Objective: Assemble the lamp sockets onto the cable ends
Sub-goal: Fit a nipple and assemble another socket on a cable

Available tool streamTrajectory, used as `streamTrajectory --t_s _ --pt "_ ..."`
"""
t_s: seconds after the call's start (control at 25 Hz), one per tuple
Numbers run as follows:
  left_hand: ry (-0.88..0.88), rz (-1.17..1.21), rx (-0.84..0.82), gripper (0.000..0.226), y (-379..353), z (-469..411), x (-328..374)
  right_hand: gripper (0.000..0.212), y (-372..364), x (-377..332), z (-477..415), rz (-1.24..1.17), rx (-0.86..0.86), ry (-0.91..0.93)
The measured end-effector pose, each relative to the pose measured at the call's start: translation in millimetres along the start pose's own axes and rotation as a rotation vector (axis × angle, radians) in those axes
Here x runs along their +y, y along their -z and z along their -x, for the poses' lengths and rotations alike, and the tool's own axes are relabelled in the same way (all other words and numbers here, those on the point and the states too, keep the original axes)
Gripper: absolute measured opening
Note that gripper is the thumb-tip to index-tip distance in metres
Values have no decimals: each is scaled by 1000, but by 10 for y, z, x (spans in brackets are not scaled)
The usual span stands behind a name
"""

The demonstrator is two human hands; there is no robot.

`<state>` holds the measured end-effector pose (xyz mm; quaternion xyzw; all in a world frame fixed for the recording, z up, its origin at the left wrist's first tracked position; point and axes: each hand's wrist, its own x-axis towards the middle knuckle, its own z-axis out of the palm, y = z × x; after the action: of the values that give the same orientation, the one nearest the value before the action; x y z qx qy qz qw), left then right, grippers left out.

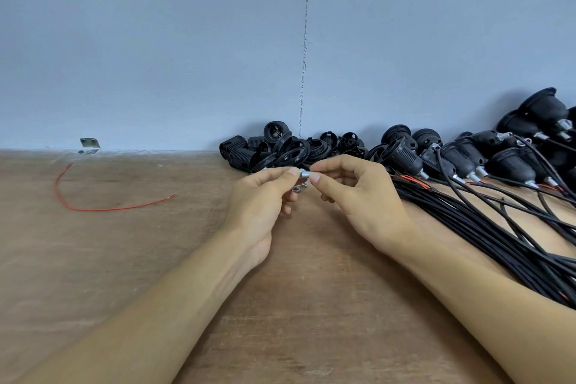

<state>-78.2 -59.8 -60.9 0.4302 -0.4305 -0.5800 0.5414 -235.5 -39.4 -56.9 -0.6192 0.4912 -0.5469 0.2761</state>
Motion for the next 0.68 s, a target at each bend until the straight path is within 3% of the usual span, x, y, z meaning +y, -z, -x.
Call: streamTrajectory --t_s 0.2,0.68 --pt "-33 7 -56 5 22 23 9 7 1 2 11 15 -8 4" --pt "-54 -25 -143 18 28 6 -16 5 4 -3 -3 8 -13 -29"
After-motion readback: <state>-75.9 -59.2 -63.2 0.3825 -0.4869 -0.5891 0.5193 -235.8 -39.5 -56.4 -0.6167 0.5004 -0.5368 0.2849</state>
